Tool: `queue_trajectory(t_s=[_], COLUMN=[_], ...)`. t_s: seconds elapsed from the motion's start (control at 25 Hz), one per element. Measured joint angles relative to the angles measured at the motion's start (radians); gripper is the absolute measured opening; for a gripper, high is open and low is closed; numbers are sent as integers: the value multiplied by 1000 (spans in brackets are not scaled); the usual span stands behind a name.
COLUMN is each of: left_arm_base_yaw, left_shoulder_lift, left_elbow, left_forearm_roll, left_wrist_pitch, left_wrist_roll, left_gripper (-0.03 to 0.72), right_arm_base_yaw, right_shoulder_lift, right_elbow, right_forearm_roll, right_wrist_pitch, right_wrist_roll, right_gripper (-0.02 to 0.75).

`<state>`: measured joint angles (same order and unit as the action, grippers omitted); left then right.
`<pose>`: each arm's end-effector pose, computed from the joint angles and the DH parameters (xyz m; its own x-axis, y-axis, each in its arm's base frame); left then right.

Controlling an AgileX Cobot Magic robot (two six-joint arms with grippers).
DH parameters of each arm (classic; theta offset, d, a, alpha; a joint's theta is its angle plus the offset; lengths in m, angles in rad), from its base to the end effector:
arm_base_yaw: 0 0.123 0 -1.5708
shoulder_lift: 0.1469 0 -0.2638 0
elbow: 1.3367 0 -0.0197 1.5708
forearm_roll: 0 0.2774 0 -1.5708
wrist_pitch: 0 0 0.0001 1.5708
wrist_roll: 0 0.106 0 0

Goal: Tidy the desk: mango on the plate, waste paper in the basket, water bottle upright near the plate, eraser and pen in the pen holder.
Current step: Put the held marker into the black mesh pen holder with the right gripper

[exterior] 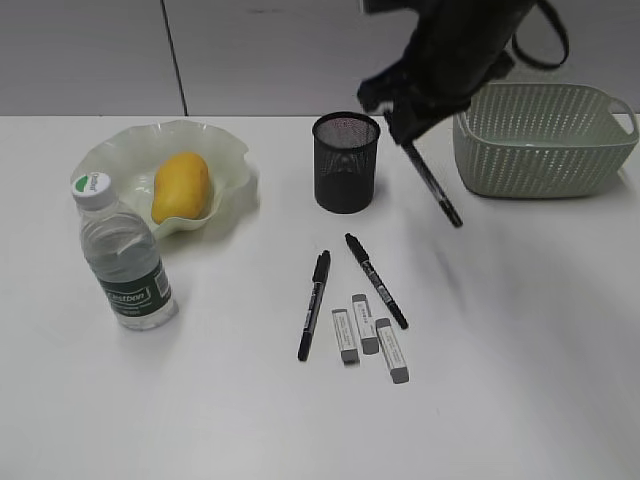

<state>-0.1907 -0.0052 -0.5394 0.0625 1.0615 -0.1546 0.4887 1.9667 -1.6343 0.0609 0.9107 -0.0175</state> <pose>0.0475 -0.0033 0.2959 -0.4226 -0.0443 -0.9052 0.0890 0.9920 -0.0901 0.3974 0.2171 0.2038 -0.8172 -0.4121 -0.4030 -0.4699 0.8812 0.0520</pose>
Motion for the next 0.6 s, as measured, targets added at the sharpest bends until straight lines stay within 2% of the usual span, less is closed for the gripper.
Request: queue_trajectory(t_s=[0.08,0.16,0.4,0.52,0.6], left_arm_base_yaw=[0,0,0,0,0], left_shoulder_lift=[0,0,0,0,0], left_elbow=[0,0,0,0,0], left_forearm_roll=[0,0,0,0,0], left_wrist_pitch=[0,0,0,0,0], left_wrist_roll=[0,0,0,0,0], left_gripper=[374,374,374,374,374], right_arm_base_yaw=[0,0,0,0,0], right_shoulder_lift=[-71,-109,-41,57,116], right_elbow=[0,0,0,0,0], right_forearm_roll=[-1,-15,-26,-22,-24], right_wrist_pitch=[-70,-215,-821,-1001,-1066], right_wrist_roll=[-10,-18,-21,-21,-21], right_gripper=[82,82,81,81,81])
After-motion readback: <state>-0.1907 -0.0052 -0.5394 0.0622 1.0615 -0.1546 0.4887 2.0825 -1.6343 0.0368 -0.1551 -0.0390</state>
